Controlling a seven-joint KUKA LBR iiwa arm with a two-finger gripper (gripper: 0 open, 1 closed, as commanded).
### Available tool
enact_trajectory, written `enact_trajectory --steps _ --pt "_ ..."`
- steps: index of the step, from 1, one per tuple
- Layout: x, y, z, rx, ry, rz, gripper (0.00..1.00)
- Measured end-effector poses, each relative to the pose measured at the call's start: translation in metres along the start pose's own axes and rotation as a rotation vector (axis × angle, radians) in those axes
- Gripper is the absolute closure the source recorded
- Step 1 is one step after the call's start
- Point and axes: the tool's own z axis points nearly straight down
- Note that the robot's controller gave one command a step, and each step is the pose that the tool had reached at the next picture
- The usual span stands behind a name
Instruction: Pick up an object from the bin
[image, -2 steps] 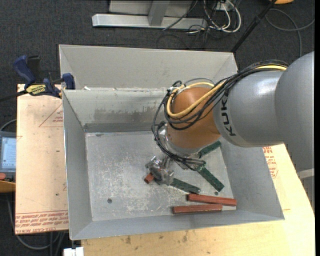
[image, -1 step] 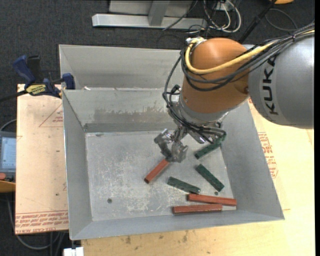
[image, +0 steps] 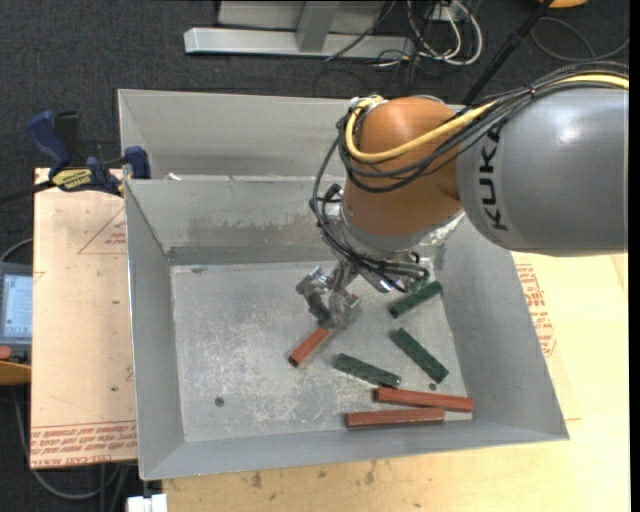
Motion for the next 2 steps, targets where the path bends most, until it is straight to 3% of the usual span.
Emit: enact_trajectory --steps 1,2 --pt "0.000 0.000 -0.003 0.002 -0.004 0.000 1.00" --pt "-0.019 -0.059 0.028 0.006 -0.005 -0.046 1.00"
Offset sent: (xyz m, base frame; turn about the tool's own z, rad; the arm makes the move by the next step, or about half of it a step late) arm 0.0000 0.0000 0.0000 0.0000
